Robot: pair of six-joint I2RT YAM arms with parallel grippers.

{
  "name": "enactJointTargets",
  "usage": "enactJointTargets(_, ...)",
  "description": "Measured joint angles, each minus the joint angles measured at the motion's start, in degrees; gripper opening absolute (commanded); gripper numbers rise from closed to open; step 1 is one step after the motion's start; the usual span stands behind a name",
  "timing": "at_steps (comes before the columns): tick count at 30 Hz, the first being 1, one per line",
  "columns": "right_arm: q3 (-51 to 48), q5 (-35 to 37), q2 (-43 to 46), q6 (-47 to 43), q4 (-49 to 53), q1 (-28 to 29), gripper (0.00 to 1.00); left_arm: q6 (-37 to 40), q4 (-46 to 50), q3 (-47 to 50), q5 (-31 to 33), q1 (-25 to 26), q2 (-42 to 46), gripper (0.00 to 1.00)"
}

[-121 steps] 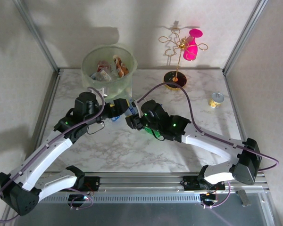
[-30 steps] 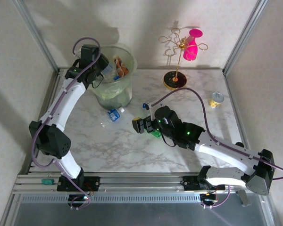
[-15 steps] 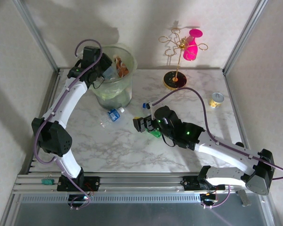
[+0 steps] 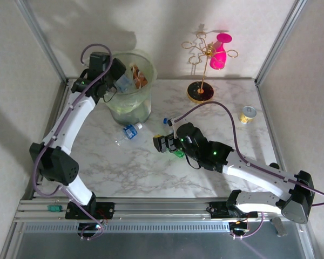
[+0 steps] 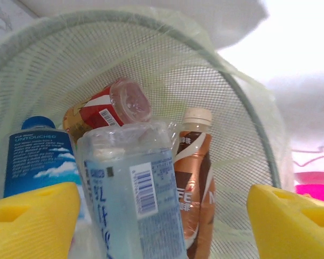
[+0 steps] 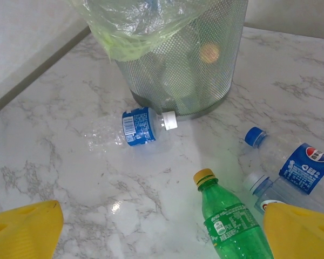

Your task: Put the plastic bottles in the bin

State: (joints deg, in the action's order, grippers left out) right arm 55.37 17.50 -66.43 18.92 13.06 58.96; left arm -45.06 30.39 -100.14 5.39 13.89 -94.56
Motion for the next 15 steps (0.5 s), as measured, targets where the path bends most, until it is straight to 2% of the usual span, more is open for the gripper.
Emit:
enactJointTargets(8,0.0,0.3,0.0,0.7,0.4,-0.4,0.95,0.0,-3.4,11.2,0.7,1.7,13.7,0.79)
enactJointTargets(15,0.1,-2.8,-2.9,2.4,2.2,-4.4,0.95,2.7,-5.0,24.0,-0.8,4.3,23.7,0.80)
